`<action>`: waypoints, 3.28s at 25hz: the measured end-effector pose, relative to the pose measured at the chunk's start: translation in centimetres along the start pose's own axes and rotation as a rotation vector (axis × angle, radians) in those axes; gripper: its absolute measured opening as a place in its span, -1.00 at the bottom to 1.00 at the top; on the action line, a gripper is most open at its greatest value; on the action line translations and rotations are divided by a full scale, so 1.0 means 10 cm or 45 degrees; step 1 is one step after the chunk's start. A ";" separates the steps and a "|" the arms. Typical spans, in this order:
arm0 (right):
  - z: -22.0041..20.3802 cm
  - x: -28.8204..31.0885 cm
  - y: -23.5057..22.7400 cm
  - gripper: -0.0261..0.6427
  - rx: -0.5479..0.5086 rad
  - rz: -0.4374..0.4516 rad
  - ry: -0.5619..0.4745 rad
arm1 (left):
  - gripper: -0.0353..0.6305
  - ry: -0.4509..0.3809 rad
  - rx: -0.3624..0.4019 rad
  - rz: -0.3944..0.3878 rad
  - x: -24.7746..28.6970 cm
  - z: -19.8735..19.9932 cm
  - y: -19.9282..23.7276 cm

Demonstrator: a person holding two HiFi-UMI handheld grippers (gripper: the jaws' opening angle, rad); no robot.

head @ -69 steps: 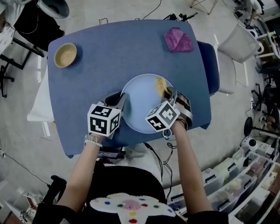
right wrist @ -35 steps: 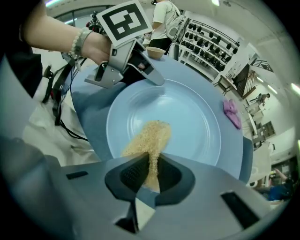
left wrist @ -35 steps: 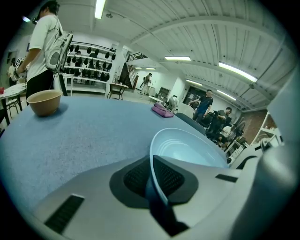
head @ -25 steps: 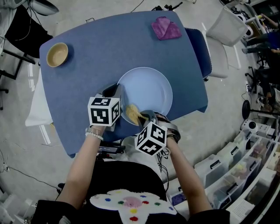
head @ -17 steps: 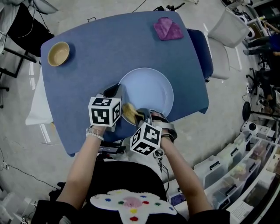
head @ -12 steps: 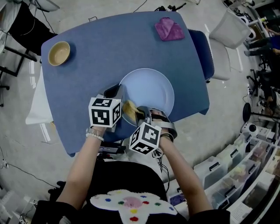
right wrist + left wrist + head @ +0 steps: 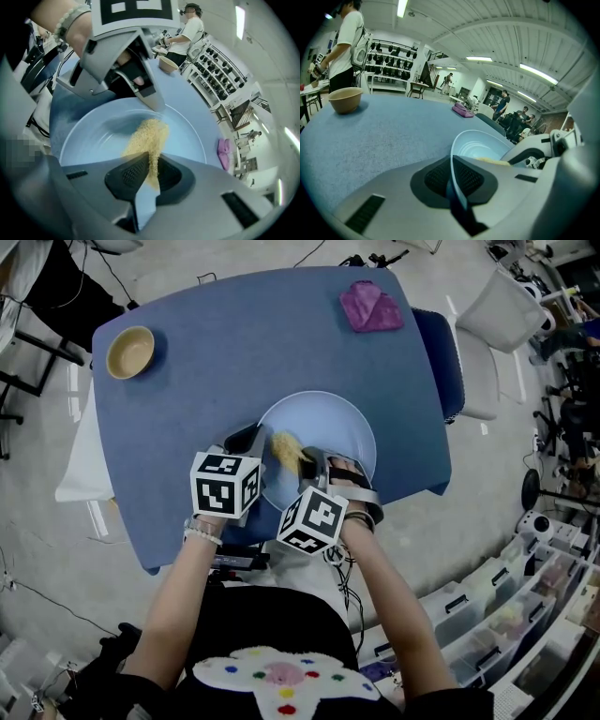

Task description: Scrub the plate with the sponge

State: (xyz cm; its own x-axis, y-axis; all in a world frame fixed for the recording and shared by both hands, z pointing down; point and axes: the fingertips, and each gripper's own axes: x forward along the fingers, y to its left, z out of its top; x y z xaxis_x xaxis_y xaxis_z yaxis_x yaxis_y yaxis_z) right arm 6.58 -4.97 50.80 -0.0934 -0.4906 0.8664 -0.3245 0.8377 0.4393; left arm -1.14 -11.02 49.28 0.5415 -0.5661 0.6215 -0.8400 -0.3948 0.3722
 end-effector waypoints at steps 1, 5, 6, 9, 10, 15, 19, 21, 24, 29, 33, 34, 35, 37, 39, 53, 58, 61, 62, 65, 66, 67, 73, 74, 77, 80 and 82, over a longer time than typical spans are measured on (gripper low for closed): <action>-0.01 0.02 -0.05 -0.80 0.011 -0.010 0.002 | -0.83 0.000 0.001 0.001 0.00 0.00 0.00; -0.08 0.10 -0.24 -0.80 0.049 -0.042 0.017 | -0.83 -0.002 0.000 0.002 0.00 0.00 0.00; -0.11 0.12 -0.28 -0.80 0.058 -0.050 0.023 | -0.83 -0.002 0.000 0.002 0.00 -0.01 0.00; -0.19 0.16 -0.42 -0.80 0.082 -0.074 0.045 | -0.83 -0.002 0.000 0.002 -0.01 -0.01 0.00; -0.23 0.17 -0.46 -0.80 0.091 -0.082 0.053 | -0.83 -0.002 0.000 0.001 -0.01 -0.01 0.00; -0.42 0.21 -0.64 -0.80 0.127 -0.117 0.104 | -0.83 -0.003 -0.001 0.000 -0.01 -0.01 0.01; -0.61 0.21 -0.74 -0.80 0.156 -0.141 0.151 | -0.83 -0.002 -0.001 0.000 -0.02 0.00 0.01; -0.69 0.21 -0.77 -0.80 0.165 -0.150 0.173 | -0.83 -0.002 -0.002 0.000 -0.02 0.00 0.02; -0.76 0.19 -0.78 -0.80 0.189 -0.161 0.180 | -0.83 -0.002 -0.003 -0.001 -0.02 -0.01 0.02; -0.75 0.16 -0.76 -0.80 0.159 -0.183 0.185 | -0.83 -0.002 -0.002 0.000 -0.02 0.00 0.01; -0.73 0.12 -0.68 -0.80 0.146 -0.171 0.180 | -0.83 -0.001 -0.004 -0.001 -0.01 0.00 0.01; -0.72 0.11 -0.65 -0.80 0.142 -0.167 0.179 | -0.83 -0.001 -0.004 -0.001 -0.01 0.00 0.01; -0.71 0.09 -0.61 -0.80 0.137 -0.163 0.177 | -0.83 -0.001 -0.005 -0.002 -0.01 0.00 0.01; -0.68 0.06 -0.52 -0.80 0.130 -0.151 0.170 | -0.83 0.001 -0.006 -0.004 0.00 -0.01 0.01; -0.63 0.02 -0.42 -0.80 0.116 -0.136 0.160 | -0.83 0.003 -0.008 -0.007 -0.01 -0.01 0.02; -0.21 -0.26 0.38 -0.80 0.012 0.055 0.048 | -0.83 0.010 -0.018 -0.020 0.00 -0.01 0.02; -0.19 -0.30 0.49 -0.80 -0.016 0.083 0.022 | -0.83 0.010 -0.019 -0.022 0.01 -0.02 0.01; -0.20 -0.30 0.47 -0.80 -0.028 0.071 0.026 | -0.83 0.009 -0.020 -0.024 0.01 -0.01 0.01; -0.21 -0.30 0.46 -0.80 -0.021 0.070 0.032 | -0.83 0.009 -0.020 -0.025 0.01 -0.01 0.01; -0.30 -0.27 0.37 -0.79 0.008 0.033 0.072 | -0.83 0.010 -0.020 -0.026 0.00 0.00 0.01; -0.34 -0.26 0.32 -0.79 0.016 0.013 0.087 | -0.83 0.010 -0.019 -0.026 0.00 0.00 0.01; -0.39 -0.24 0.28 -0.79 0.027 -0.004 0.101 | -0.83 0.010 -0.018 -0.026 0.00 -0.01 0.02; -0.62 -0.12 -0.05 -0.79 0.082 -0.084 0.174 | -0.83 0.011 -0.018 -0.022 0.01 -0.02 0.01; -0.64 -0.10 -0.10 -0.80 0.086 -0.093 0.178 | -0.83 0.011 -0.017 -0.020 0.00 -0.02 0.01; -0.70 -0.04 -0.27 -0.80 0.082 -0.126 0.190 | -0.83 0.008 -0.013 -0.015 0.00 -0.01 0.01; -0.78 0.04 -0.45 -0.80 0.065 -0.168 0.226 | -0.83 0.007 -0.011 -0.014 0.01 -0.01 0.01; -0.84 0.08 -0.57 -0.80 0.057 -0.194 0.258 | -0.83 0.007 -0.010 -0.013 0.01 0.00 0.01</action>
State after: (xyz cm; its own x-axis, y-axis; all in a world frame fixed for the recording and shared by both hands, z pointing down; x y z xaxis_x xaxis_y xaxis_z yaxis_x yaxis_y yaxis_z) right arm 16.29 -8.11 51.01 0.1486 -0.5485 0.8228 -0.3619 0.7442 0.5615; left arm -1.14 -11.10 49.41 0.5497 -0.5582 0.6215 -0.8348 -0.3949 0.3836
